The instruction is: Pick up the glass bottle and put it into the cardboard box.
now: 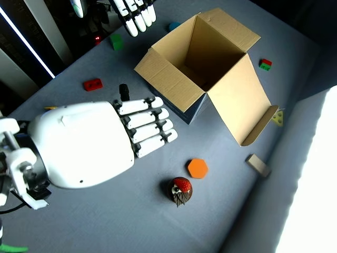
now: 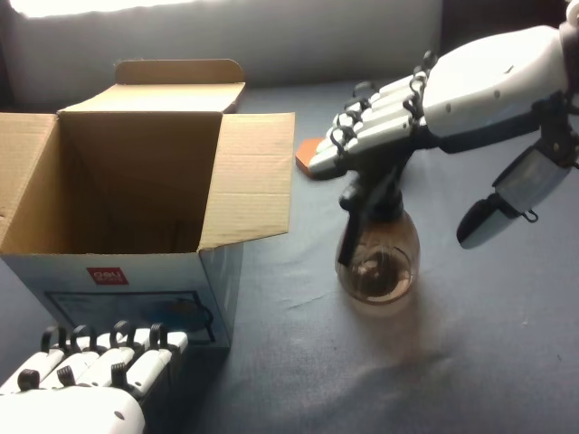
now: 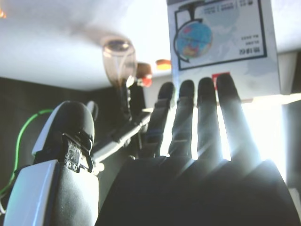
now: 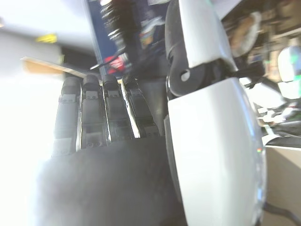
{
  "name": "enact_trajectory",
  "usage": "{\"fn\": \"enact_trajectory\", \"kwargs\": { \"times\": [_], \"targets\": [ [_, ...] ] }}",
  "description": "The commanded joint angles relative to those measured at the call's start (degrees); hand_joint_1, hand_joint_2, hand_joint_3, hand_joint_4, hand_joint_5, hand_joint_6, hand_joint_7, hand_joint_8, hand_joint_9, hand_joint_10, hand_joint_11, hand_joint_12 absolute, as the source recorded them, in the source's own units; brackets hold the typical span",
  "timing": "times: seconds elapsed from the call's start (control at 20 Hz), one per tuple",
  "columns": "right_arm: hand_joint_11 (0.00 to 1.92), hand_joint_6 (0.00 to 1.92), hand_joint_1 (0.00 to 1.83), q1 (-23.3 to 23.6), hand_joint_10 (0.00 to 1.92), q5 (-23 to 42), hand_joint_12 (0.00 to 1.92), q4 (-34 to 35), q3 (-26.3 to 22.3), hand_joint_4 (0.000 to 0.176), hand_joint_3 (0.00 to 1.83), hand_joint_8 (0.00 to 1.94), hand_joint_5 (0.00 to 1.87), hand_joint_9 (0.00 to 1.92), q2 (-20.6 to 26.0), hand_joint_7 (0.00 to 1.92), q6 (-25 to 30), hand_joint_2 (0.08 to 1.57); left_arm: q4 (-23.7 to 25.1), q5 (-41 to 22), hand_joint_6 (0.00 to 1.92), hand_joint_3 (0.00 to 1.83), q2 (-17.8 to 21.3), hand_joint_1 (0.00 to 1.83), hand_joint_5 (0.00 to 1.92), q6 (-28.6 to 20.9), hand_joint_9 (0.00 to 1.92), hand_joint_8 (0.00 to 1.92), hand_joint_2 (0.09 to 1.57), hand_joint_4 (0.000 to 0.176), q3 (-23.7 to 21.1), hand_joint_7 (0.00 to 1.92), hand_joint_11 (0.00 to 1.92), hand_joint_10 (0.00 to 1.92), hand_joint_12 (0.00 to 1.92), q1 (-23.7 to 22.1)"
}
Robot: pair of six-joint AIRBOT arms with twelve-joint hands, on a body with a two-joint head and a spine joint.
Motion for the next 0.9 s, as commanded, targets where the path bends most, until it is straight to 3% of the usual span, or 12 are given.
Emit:
{"fn": "enact_trajectory", "kwargs": {
  "times": [0.0, 0.85],
  "targets": [
    [0.00, 0.00, 1.06, 0.46, 0.01, -0.37, 0.00, 3.17, -0.12, 0.000, 0.02, 0.00, 0.00, 0.02, 0.40, 0.00, 0.12, 1.01, 5.11, -2.60, 0.00, 0.00, -0.39, 0.03, 0.07, -0.41, 0.06, 0.00, 1.23, 0.000, 0.19, 0.06, 0.00, 0.00, 0.25, -0.24],
    [0.00, 0.00, 1.07, 2.49, 0.01, -1.17, 0.00, 1.61, 2.27, 0.000, 0.02, 0.00, 0.00, 0.03, -1.13, 0.00, 1.10, 1.01, 5.11, -3.26, 0.00, 0.00, -2.57, 0.03, 0.07, 0.18, 0.05, 0.00, 1.23, 0.000, 2.26, 0.07, 0.00, 0.00, 0.25, -1.93]
  ]
}}
